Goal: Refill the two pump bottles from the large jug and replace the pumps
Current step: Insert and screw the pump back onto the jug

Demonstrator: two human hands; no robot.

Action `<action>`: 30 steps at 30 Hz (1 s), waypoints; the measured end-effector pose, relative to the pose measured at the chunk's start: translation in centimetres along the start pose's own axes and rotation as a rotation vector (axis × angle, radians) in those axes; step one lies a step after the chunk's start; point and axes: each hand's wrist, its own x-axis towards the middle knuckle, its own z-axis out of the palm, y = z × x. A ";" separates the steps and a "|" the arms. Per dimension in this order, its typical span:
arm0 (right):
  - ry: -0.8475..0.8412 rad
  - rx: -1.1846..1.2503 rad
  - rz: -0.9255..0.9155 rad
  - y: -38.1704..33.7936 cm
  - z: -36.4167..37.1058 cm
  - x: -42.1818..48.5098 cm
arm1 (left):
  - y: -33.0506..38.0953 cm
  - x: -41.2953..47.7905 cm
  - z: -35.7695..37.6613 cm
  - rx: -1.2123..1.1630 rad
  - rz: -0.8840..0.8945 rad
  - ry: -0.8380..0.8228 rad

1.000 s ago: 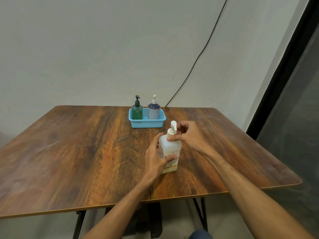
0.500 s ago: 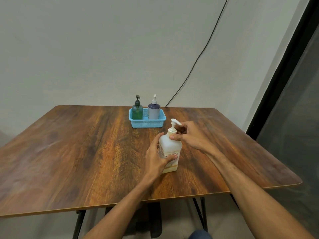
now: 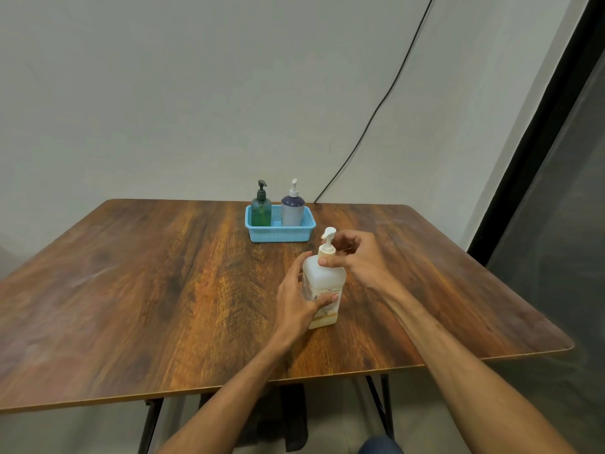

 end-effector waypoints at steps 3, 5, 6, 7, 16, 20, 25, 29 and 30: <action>0.016 0.061 0.015 0.0 0.6 -0.2 | 0.1 0.0 -0.1 -0.005 0.000 0.001; -0.015 0.110 0.043 -0.1 0.3 -0.4 | 0.1 0.0 -0.1 -0.008 -0.003 -0.002; -0.021 0.143 0.058 -0.2 0.1 -0.5 | 0.2 0.0 -0.1 -0.008 -0.004 -0.002; -0.019 0.173 0.066 -0.2 -0.2 -0.6 | 0.2 0.0 -0.1 -0.007 -0.006 -0.001; 0.057 0.131 0.039 -0.3 0.9 -0.6 | 0.1 0.0 0.0 -0.009 -0.006 -0.007; -0.019 0.131 0.056 -0.2 0.3 -0.8 | 0.0 0.0 0.0 -0.009 -0.012 -0.011; 0.106 0.070 0.041 -0.5 1.9 -0.7 | 0.1 0.0 0.0 -0.017 0.000 -0.013; 0.058 0.161 0.085 0.1 1.4 -0.6 | 0.2 0.1 -0.2 -0.017 -0.001 -0.006; 0.039 0.177 0.100 0.2 1.0 -0.7 | 0.1 0.1 -0.1 -0.014 -0.005 -0.004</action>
